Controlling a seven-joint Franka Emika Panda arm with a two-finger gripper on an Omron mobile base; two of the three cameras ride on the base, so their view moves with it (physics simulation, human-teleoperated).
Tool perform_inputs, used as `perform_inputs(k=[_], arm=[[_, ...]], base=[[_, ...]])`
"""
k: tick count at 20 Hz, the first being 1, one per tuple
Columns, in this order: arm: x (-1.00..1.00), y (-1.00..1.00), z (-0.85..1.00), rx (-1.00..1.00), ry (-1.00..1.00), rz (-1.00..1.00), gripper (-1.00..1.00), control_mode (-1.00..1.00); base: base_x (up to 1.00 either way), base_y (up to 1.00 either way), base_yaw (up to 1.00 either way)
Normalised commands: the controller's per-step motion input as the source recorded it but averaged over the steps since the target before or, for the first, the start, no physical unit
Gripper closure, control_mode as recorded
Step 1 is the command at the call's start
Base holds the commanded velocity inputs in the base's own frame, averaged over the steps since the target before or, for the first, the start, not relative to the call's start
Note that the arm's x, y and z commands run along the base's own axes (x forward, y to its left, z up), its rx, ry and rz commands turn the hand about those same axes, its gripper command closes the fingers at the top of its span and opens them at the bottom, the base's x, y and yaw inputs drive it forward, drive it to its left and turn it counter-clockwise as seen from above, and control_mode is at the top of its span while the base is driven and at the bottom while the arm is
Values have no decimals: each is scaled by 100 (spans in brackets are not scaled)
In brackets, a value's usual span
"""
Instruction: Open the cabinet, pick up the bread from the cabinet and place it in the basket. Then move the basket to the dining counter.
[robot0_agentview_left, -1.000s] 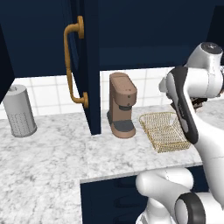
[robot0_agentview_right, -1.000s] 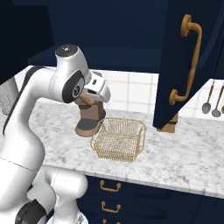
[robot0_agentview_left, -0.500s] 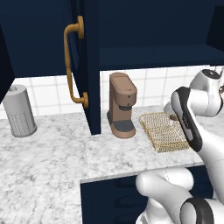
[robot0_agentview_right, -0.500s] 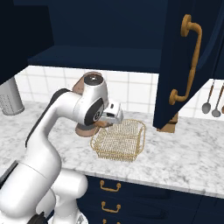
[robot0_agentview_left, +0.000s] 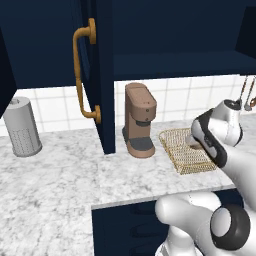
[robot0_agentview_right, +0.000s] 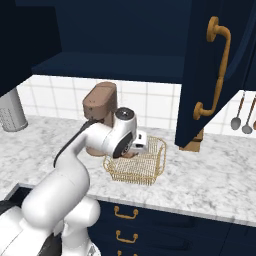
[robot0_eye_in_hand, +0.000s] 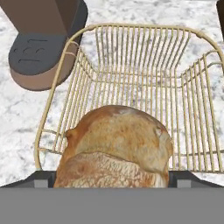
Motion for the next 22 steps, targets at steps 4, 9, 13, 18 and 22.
perform_inputs(k=[4, 9, 13, 18, 22], arm=[[65, -27, -55, 0, 14, 9, 100, -100], [49, -6, -49, 0, 7, 4, 100, -100], [33, -11, -44, 0, 0, 2, 100, -100], [22, -5, -41, 0, 1, 1, 100, -100], [36, -1, -35, 0, 0, 0, 100, -100]], base=[[0, 0, 0], [0, 0, 0], [0, 0, 0], [0, 0, 0], [0, 0, 0]])
